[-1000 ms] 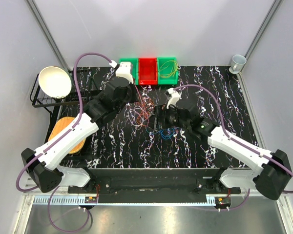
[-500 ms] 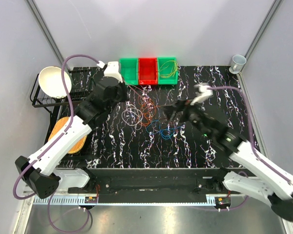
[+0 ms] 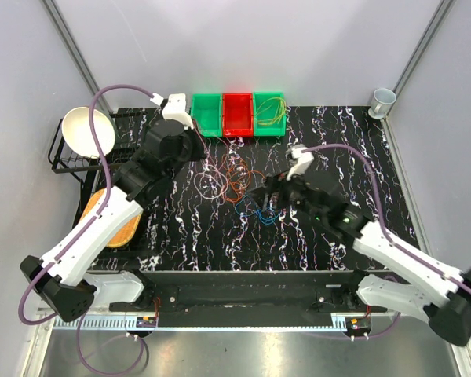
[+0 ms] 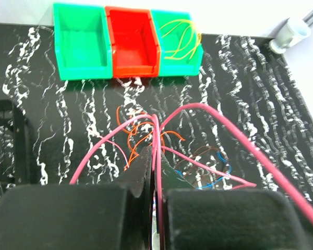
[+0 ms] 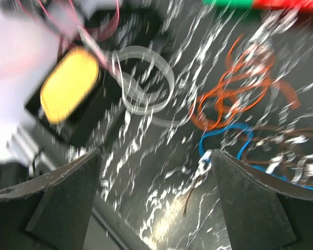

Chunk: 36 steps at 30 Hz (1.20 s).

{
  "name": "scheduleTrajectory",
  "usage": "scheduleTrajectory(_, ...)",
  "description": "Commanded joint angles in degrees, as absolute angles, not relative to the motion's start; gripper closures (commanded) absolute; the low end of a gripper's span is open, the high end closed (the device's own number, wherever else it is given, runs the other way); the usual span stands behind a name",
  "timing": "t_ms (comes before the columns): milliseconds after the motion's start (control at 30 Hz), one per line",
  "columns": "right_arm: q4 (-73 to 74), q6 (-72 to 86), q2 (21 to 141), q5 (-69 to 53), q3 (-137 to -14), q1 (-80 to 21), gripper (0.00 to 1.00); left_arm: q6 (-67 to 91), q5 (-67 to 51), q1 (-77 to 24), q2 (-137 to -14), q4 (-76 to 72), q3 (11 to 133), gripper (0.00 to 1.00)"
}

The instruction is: Untangle the cables

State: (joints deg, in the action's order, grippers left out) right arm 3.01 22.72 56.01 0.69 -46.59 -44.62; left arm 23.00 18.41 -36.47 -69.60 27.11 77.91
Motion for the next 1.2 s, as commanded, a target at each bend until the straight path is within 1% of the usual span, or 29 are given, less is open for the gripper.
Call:
scheduleTrajectory(0, -4.64, 21.97, 62.22, -11.15, -47.81, -44.65, 0.11, 24.17, 15.74, -36.30, -69.96, 25.31, 81.91, 1.00)
scheduleTrajectory(233, -10.10, 21.62, 69.69, -15.20, -50.62, -44.74, 0.12, 24.96, 13.80, -36.39, -70.22, 25.31, 82.62, 1.00)
scheduleTrajectory(433, -13.71, 21.71, 75.58, -15.56, -53.43, -44.82, 0.18, 25.40, 12.83, -36.30, -70.14, 24.96, 82.53, 1.00)
scheduleTrajectory(467, -14.15, 21.97, 76.72, -15.38, -54.05, -44.74, 0.19, 25.40, 12.66, -36.39, -70.22, 24.96, 82.44, 1.00)
scheduleTrajectory(500, -14.76, 21.97, 76.90, -15.38, -54.40, -44.74, 0.24, 25.49, 12.66, -36.30, -70.14, 24.96, 82.44, 1.00)
scheduleTrajectory(600, -15.99, 21.71, 78.40, -15.38, -55.54, -44.82, 0.30, 25.49, 12.31, -36.39, -69.96, 24.87, 82.27, 1.00)
scheduleTrajectory(933, -17.67, 20.83, 83.05, -14.68, -58.71, -44.82, 0.39, 25.58, 11.78, -36.39, -69.61, 24.52, 81.74, 1.00)
scheduleTrajectory(967, -17.75, 20.83, 83.23, -14.68, -58.97, -44.82, 0.45, 25.49, 11.78, -36.39, -69.52, 24.52, 81.83, 1.00)
scheduleTrajectory(1067, -17.84, 20.92, 84.20, -14.68, -59.33, -44.82, 0.54, 25.49, 11.69, -36.39, -69.52, 24.35, 81.83, 1.00)
scheduleTrajectory(1167, -18.19, 21.09, 84.81, -15.20, -59.41, -44.82, 0.59, 25.49, 11.69, -36.39, -69.52, 24.26, 81.83, 1.00)
